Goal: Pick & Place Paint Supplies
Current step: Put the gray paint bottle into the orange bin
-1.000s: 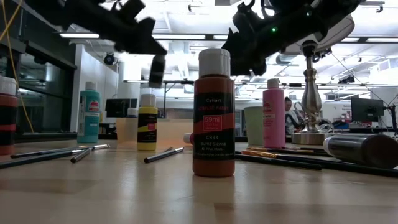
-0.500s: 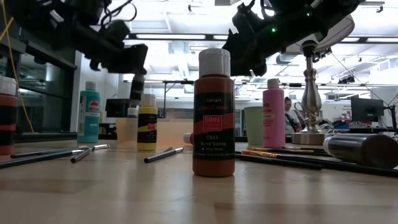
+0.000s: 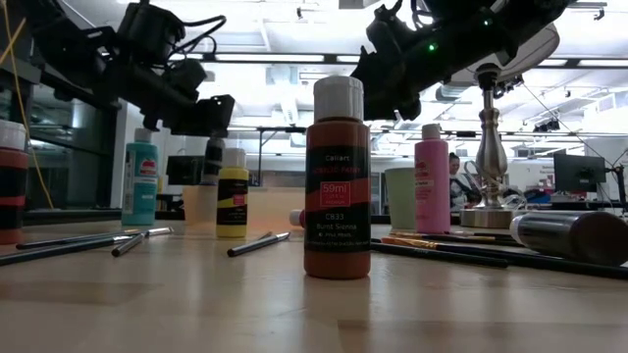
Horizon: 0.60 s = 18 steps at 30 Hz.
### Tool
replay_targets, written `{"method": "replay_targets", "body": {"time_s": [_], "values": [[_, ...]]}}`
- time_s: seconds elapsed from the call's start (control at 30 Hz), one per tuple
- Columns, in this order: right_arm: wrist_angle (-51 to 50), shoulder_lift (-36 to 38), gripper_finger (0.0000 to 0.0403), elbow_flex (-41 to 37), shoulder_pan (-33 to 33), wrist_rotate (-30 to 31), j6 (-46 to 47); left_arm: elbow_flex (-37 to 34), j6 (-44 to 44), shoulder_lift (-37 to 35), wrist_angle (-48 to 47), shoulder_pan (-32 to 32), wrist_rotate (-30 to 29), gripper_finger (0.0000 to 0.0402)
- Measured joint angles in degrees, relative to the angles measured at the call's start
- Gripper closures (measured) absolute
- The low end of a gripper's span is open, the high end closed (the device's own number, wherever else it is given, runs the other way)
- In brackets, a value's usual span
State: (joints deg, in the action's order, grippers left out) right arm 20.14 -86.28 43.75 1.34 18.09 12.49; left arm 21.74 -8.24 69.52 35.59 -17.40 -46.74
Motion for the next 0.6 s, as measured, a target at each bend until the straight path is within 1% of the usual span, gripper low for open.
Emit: {"method": "replay_targets", "body": {"time_s": [0.2,0.43,0.6], "values": [[-0.05,0.00,0.0137,0.00,0.02,0.00,0.00,0.07,-0.01,2.65,1.33,0.14,-1.70,0.0288],[-0.24,-0.02,0.0137,0.00,0.02,0.00,0.00,0.00,-0.37,2.51,1.38,0.68,-1.80,0.0288],[-0.24,-0.02,0.0137,0.00,0.02,0.00,-0.02,-0.28,2.76,2.55,6.61,1.85,1.00,0.0288]]}}
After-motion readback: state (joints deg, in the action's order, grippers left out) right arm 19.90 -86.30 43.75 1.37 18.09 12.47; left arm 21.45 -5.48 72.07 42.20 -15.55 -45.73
